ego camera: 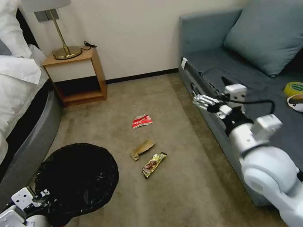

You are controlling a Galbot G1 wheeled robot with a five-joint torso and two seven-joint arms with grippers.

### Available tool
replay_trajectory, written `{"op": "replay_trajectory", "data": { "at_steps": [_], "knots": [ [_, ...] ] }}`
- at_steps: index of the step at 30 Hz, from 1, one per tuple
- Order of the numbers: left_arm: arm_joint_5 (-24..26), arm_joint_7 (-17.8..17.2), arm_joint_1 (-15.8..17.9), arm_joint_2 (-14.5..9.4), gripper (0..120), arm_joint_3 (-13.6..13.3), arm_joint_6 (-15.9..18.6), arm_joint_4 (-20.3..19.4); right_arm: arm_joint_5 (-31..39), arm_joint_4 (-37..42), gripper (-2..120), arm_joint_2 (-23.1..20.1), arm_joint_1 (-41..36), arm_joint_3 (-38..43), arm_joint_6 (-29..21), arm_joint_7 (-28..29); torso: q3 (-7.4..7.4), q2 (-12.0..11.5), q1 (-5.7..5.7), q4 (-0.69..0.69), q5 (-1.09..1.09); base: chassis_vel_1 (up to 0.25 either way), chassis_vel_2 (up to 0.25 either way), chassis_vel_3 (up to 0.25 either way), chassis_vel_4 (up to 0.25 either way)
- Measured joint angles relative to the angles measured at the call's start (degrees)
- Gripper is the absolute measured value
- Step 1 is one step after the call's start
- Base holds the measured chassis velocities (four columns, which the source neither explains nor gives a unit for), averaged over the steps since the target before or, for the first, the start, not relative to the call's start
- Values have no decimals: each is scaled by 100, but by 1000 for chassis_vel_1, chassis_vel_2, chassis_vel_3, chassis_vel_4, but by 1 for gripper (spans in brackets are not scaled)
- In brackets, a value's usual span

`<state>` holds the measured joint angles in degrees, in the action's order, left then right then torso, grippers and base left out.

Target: Pick up the trash bin, then pick up the garbage on the floor and place it into the trash bin.

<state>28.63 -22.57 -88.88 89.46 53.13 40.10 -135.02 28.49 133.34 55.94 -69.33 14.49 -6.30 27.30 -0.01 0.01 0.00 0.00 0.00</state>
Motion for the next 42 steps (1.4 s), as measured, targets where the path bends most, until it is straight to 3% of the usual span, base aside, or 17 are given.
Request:
{"op": "replay_trajectory", "data": {
  "at_steps": [4, 6, 11, 29, 42],
  "knots": [
    [26, 15, -26, -8, 3, 30, -6, -15, -248, 24, 100, 230, -368, 0, 127, -59, 0, 0, 0, 0, -1, 0, 0, 0, 0],
    [59, 30, -67, -16, 3, 83, -16, -39, -638, 41, 100, 691, -767, -38, 248, -162, 0, 0, 0, 1, 0, 0, 0, 0, 0],
    [83, 37, -74, -20, 3, 107, -29, -44, -1098, 7, 100, 1122, -1080, -101, 373, -307, 0, 0, 0, 0, -1, 0, 0, 0, 0],
    [83, 40, -19, 15, 3, 111, -30, -42, -1450, -288, 100, 1247, -1084, -203, 802, -725, 1, 0, 0, 1, 0, 0, 0, 0, 0],
    [69, 38, 6, 32, 3, 90, -18, -17, -1401, -349, 100, 1164, -1057, -226, 825, -731, 2, 0, 1, 0, 0, -132, 127, 126, -123]
  ]
}}
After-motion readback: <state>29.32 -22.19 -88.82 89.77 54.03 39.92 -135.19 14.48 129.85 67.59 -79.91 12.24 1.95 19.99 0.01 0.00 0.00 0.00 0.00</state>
